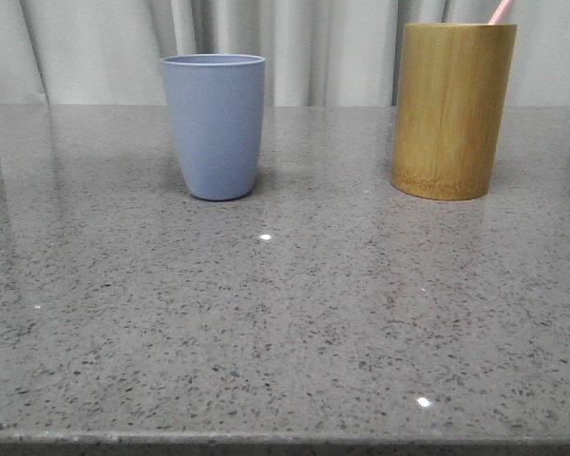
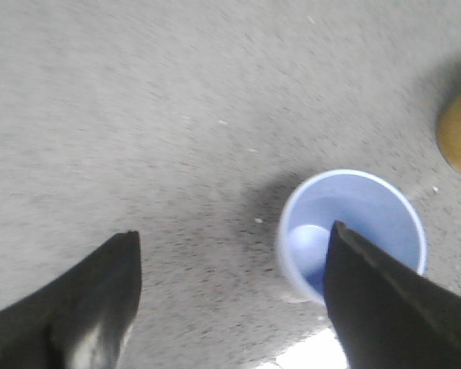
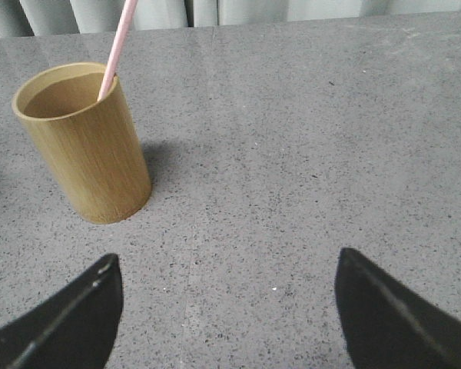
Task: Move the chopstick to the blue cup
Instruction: 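Open the left gripper and lift it out of the blue cup, then move the right gripper above the pink chopstick in the bamboo cup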
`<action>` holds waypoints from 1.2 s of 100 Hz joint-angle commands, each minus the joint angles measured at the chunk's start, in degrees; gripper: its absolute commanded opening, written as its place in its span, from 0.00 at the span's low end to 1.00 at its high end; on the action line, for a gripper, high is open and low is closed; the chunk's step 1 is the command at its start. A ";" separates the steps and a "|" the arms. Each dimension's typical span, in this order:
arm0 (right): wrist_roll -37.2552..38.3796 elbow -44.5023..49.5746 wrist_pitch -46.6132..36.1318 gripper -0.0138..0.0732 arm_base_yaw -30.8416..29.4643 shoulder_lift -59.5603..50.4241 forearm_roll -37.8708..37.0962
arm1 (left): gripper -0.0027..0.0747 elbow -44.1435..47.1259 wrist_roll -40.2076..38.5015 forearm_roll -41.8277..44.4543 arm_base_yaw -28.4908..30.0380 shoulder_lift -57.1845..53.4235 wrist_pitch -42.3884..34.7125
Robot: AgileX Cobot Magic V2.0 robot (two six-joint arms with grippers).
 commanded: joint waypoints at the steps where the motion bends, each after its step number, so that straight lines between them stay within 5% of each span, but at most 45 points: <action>1: -0.16 -2.00 -4.40 0.82 -0.17 0.95 -0.91 | 0.67 1.04 -0.83 0.38 2.52 -7.00 -3.65; 39: -0.16 -2.00 -4.40 0.82 -0.17 0.95 -0.91 | 0.67 29.78 -0.83 0.94 14.86 -30.47 -11.39; 68: -0.16 -2.00 -4.40 0.82 -0.17 0.95 -0.91 | 0.67 50.99 -1.26 0.04 17.11 -51.44 -14.16; 100: -0.16 -2.00 -4.65 0.82 -0.17 0.95 -0.60 | 0.67 58.48 -1.26 -1.57 17.11 -65.81 -13.43; 120: -1.59 -2.00 -13.14 0.82 0.14 1.68 7.40 | 0.67 58.48 -1.26 -1.57 17.11 -67.10 -13.66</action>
